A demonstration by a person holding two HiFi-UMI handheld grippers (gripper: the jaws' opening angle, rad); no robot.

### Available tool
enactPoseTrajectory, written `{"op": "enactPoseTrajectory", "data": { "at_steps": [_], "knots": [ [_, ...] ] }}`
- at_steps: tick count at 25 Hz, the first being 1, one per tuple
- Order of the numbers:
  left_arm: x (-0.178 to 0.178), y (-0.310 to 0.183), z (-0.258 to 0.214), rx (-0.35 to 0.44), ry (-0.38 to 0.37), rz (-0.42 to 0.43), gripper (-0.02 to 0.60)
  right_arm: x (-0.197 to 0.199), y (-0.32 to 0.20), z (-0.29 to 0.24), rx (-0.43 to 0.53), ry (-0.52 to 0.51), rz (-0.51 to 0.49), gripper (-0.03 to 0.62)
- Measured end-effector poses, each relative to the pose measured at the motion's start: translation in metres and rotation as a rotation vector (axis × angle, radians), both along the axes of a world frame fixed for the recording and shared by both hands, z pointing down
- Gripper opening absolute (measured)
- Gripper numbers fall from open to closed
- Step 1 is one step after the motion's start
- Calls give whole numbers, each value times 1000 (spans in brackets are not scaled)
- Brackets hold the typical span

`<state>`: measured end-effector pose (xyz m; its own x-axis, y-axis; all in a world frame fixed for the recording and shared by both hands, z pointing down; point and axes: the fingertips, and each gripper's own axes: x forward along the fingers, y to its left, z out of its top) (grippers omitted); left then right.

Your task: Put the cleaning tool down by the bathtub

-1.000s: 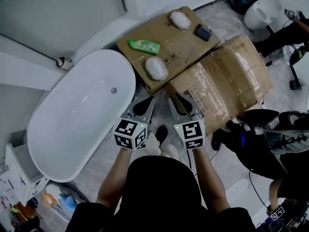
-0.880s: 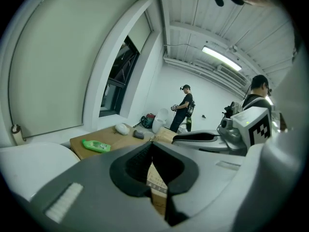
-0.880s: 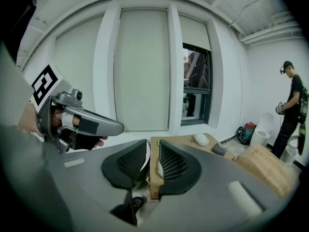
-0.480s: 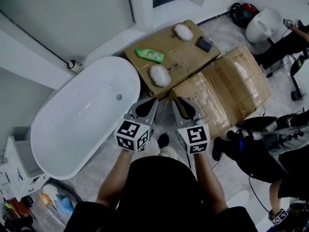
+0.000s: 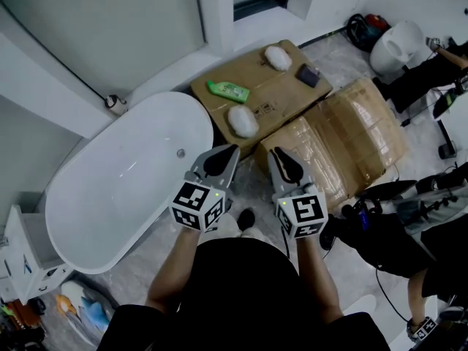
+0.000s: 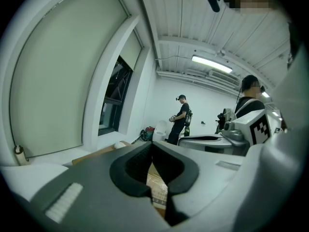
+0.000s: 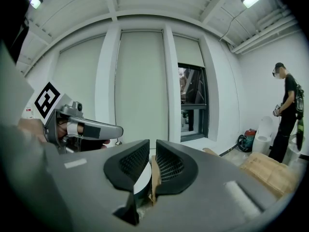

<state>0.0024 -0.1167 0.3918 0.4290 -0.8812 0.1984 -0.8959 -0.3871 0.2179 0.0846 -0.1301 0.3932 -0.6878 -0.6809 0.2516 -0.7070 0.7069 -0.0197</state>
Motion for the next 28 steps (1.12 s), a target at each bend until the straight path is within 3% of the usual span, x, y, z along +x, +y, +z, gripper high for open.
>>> {"op": "enactPoseTrajectory", "data": {
  "at_steps": [13, 28],
  "knots": [
    [0, -7, -13, 23, -26, 9, -2, 0, -2, -22, 36, -18, 6, 9],
    [1, -15, -6, 10, -13, 2, -2, -1, -9, -18, 26, -9, 0, 8]
  ]
}}
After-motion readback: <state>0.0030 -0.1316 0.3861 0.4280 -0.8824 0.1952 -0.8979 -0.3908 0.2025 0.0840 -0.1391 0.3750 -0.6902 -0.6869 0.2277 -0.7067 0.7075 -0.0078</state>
